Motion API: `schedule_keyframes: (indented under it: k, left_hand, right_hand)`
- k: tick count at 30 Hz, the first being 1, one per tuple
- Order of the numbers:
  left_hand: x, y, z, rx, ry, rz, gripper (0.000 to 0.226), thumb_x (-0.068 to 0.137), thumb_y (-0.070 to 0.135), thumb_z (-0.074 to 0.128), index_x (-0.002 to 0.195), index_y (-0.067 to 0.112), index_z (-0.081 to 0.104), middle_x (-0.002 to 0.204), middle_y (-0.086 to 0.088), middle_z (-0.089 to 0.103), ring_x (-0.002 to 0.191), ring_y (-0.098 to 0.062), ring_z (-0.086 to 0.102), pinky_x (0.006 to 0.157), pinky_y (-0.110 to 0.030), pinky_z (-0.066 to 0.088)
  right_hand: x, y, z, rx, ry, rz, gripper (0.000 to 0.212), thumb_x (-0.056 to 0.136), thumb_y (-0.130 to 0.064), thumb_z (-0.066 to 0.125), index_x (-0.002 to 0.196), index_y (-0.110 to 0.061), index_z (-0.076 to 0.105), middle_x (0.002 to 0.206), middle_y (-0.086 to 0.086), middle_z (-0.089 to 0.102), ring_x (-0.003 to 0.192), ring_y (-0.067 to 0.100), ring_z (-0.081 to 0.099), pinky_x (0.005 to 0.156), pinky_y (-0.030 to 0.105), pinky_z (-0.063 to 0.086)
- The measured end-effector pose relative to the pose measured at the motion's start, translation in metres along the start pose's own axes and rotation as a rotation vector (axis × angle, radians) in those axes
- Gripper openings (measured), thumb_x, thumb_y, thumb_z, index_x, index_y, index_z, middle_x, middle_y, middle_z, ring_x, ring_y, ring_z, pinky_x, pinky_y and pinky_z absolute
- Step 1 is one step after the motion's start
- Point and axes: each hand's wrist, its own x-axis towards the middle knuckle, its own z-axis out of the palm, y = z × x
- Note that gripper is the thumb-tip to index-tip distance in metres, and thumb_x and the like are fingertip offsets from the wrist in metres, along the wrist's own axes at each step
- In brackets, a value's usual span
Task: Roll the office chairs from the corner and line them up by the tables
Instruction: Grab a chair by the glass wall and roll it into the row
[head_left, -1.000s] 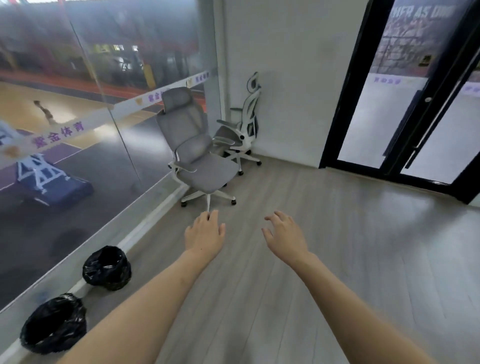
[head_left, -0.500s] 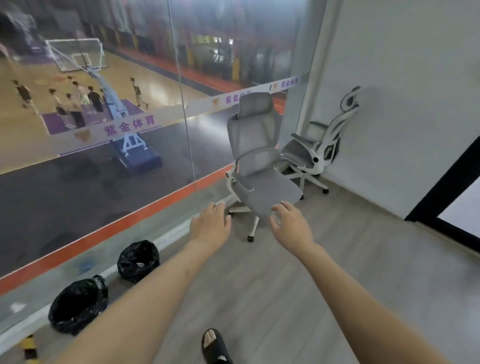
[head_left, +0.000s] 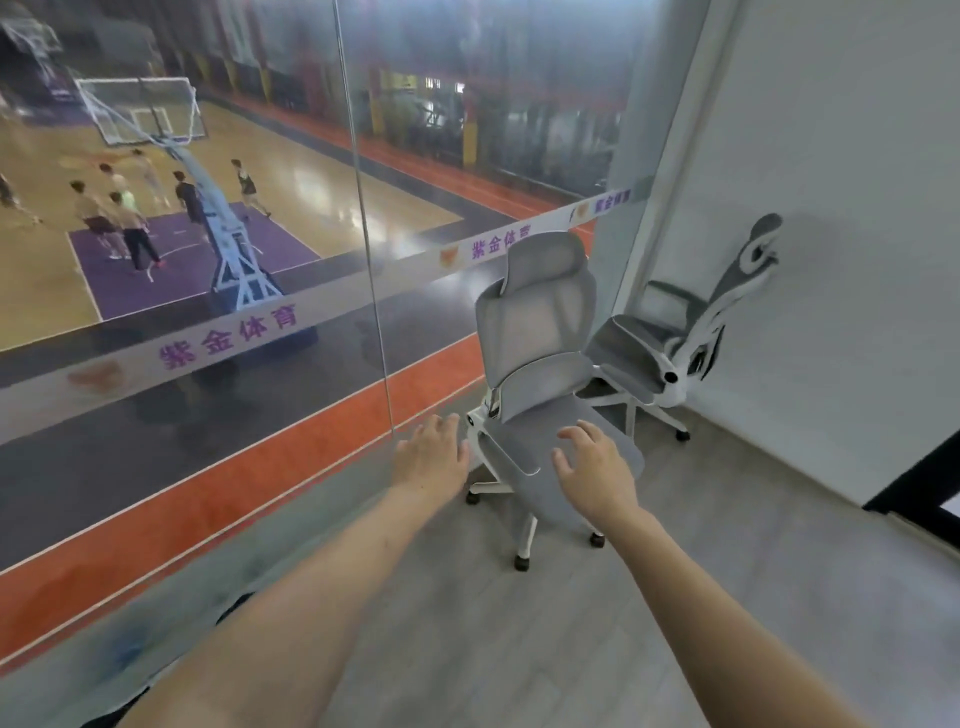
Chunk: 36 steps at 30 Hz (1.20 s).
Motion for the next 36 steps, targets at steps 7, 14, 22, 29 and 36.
schedule_keyframes:
  k: [7,14,22,29,36]
  left_hand:
    - [0.146,-0.032,0.007,0.042,0.036,0.004,0.044,0.107,0.040,0.041,0.146,0.020,0.047,0.142,-0.005,0.054,0.127,-0.027,0.056,0.099,-0.044,0.045]
    - [0.308,-0.053,0.003,0.062,0.048,-0.004,0.042,0.106,0.041,0.042,0.143,0.022,0.049,0.138,-0.004,0.056,0.123,-0.027,0.058,0.098,-0.045,0.049]
    - [0.448,-0.057,0.023,-0.012,-0.011,-0.018,0.038,0.106,0.039,0.044,0.139,0.021,0.051,0.138,-0.004,0.056,0.124,-0.027,0.057,0.099,-0.045,0.048]
    - [0.544,-0.065,0.037,0.004,-0.089,0.055,0.036,0.106,0.040,0.044,0.137,0.022,0.050,0.136,-0.004,0.054,0.121,-0.026,0.058,0.098,-0.043,0.050]
    - [0.621,-0.071,0.043,0.000,-0.166,0.145,0.038,0.106,0.038,0.042,0.141,0.024,0.048,0.136,-0.001,0.054,0.117,-0.025,0.061,0.095,-0.044,0.048]
  right_hand:
    - [0.156,0.001,0.048,0.042,0.030,-0.023,0.040,0.100,-0.032,0.058,0.138,-0.019,0.059,0.153,0.003,0.048,0.140,0.027,0.044,0.108,0.048,0.045]
    - [0.331,-0.003,0.077,0.094,0.044,-0.045,0.036,0.097,-0.026,0.061,0.132,-0.016,0.064,0.143,0.005,0.056,0.130,0.028,0.052,0.106,0.044,0.045]
    - [0.476,-0.006,0.092,0.077,0.020,-0.044,0.035,0.098,-0.034,0.060,0.130,-0.020,0.062,0.144,0.001,0.055,0.131,0.026,0.050,0.100,0.043,0.047]
    - [0.574,-0.013,0.112,0.078,0.060,0.018,0.038,0.100,-0.039,0.062,0.131,-0.018,0.061,0.143,0.005,0.054,0.130,0.028,0.050,0.103,0.043,0.046]
    - [0.646,-0.020,0.138,0.126,0.132,0.160,0.040,0.093,-0.043,0.072,0.121,-0.017,0.059,0.121,0.005,0.059,0.111,0.029,0.059,0.093,0.043,0.051]
